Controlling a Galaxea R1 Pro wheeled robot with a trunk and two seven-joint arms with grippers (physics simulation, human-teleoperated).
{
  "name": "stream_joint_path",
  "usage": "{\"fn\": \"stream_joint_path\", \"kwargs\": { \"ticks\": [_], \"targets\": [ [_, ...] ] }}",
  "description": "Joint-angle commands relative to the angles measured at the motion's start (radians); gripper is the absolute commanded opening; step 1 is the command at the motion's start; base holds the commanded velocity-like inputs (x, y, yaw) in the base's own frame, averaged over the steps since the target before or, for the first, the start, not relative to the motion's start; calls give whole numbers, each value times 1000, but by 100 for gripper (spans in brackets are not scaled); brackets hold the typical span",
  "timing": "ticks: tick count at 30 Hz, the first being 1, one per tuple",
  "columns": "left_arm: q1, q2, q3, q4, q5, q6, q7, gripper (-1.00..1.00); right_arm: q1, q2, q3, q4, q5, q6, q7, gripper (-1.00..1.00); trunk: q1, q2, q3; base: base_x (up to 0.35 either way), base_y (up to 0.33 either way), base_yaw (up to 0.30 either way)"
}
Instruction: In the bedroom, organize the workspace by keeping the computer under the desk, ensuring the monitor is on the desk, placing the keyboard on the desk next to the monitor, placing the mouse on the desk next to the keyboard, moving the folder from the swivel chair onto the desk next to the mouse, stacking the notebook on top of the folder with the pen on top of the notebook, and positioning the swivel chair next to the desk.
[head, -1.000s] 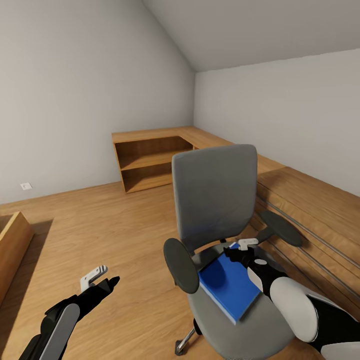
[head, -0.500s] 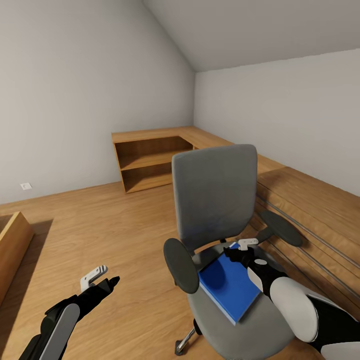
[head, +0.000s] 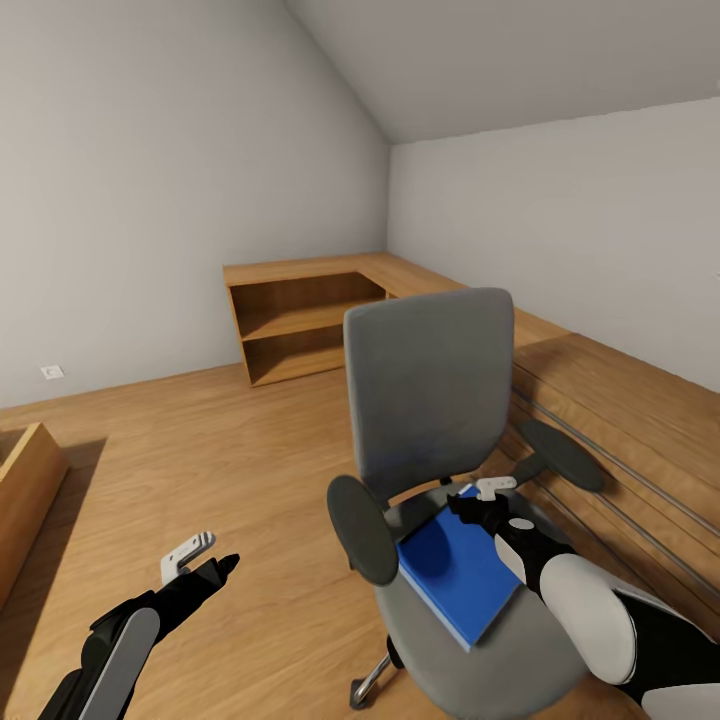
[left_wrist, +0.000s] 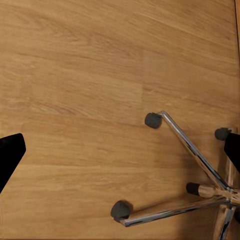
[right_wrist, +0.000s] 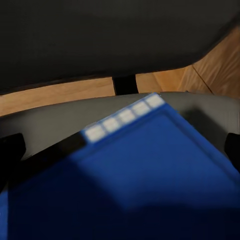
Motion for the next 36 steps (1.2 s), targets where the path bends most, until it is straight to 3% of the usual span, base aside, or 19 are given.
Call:
{"fn": "stream_joint_path", "kwargs": {
  "ticks": [1, 10, 36],
  "targets": [
    [-1, 0, 0, -1, 11, 3, 9, 100, -1, 0, -9, 1, 7, -3, 4, 100, 0, 0, -1, -161, 0, 0],
    [-1, 1, 0, 0, 11, 4, 8, 100, -1, 0, -9, 1, 7, -2, 4, 100, 0, 0, -1, -222, 0, 0],
    [-1, 0, 0, 1, 12, 4, 8, 100, -1, 0, -9, 1, 7, -3, 4, 100, 0, 0, -1, -109, 0, 0]
  ]
}}
